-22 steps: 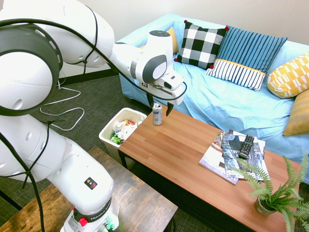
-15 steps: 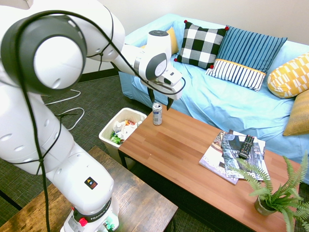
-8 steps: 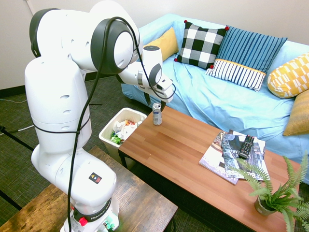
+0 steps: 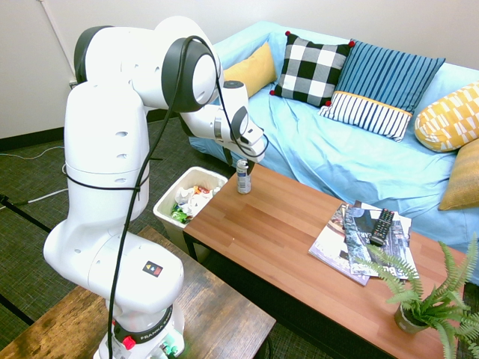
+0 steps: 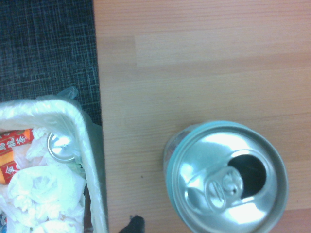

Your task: Throw the can in the trash bin

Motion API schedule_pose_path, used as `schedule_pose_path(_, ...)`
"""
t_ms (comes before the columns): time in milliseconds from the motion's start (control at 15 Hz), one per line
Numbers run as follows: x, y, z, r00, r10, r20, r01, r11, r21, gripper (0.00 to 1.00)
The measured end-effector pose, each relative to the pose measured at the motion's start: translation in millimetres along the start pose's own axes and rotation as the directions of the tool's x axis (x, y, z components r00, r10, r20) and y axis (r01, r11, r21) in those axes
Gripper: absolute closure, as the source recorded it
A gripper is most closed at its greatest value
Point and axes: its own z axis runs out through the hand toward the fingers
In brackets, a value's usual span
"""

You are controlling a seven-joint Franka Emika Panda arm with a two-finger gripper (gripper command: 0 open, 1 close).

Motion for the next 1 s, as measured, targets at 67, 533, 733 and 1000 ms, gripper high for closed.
schedule_pose_path(67, 3.1, -2.6, 5.9, 1.000, 0.006, -0.002, -0.006, 1.000, -0.005, 0.00)
schedule_pose_path(533, 13.9, -13.4, 40.7, 0.999, 0.039, 0.017, -0.038, 0.999, -0.038, 1.00)
schedule_pose_path(733, 16.2, -16.2, 42.4, 0.999, 0.045, 0.019, -0.044, 0.998, -0.041, 1.00)
schedule_pose_path(1000, 17.9, -19.2, 39.0, 0.999, 0.045, 0.020, -0.044, 0.997, -0.057, 1.00)
